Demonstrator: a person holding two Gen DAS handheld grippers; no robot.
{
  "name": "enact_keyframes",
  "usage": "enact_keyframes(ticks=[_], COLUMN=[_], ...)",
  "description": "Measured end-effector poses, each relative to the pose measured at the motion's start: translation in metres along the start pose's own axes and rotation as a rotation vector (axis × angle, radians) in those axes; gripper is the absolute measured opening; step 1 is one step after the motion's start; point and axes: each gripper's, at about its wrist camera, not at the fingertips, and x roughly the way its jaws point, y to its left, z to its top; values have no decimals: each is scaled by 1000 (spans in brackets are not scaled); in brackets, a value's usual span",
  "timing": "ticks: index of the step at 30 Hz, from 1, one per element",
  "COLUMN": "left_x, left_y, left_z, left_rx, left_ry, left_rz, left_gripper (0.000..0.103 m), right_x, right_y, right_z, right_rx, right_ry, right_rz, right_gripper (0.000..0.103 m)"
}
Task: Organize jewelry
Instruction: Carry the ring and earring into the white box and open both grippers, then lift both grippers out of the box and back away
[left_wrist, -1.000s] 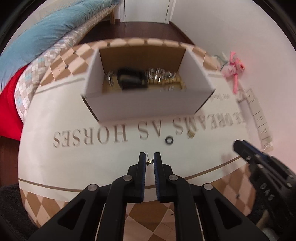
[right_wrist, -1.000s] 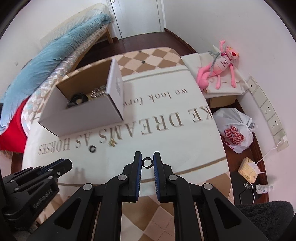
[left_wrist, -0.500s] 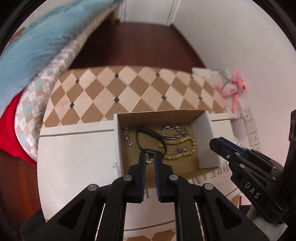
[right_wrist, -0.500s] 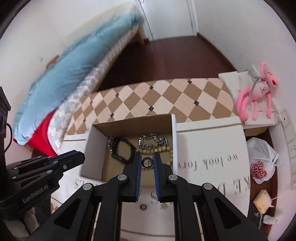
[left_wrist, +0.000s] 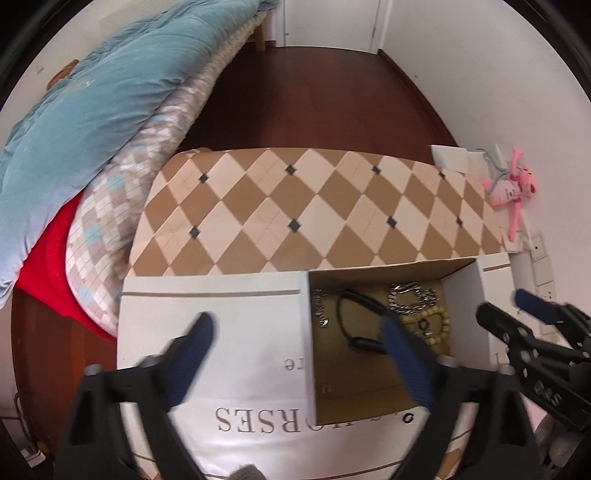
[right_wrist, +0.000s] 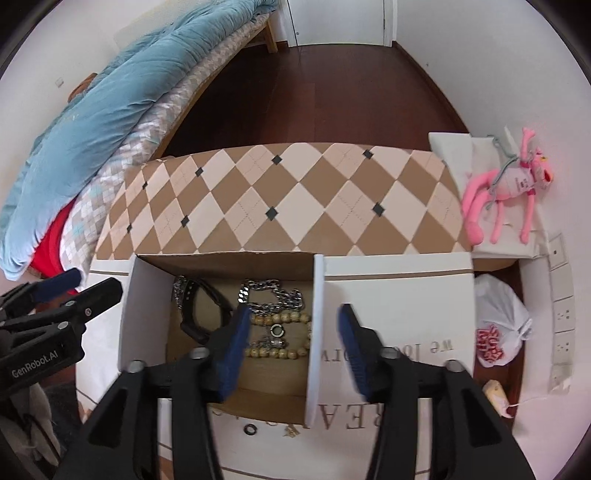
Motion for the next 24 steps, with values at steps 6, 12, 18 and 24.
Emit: enact_keyframes(ticks=[6, 12, 18, 24], left_x=[1, -4, -31, -60], left_y=[3, 2, 0, -4], left_z=[-19, -31, -37, -58], left_rx=[-12, -18, -24, -22], left_ry=[-19, -23, -75, -151], left_rz=[42, 54, 31, 74], left_gripper=[103, 103, 103, 103], right_x=[0, -6, -42, -68], right_y=[7, 8, 10, 11], right_z=[-14, -24, -28, -48], right_rx=[-44, -46, -43, -34], right_ry=[7, -7, -85, -132], right_rz=[-93, -133, -120, -96], right_gripper=[101, 103, 103, 103])
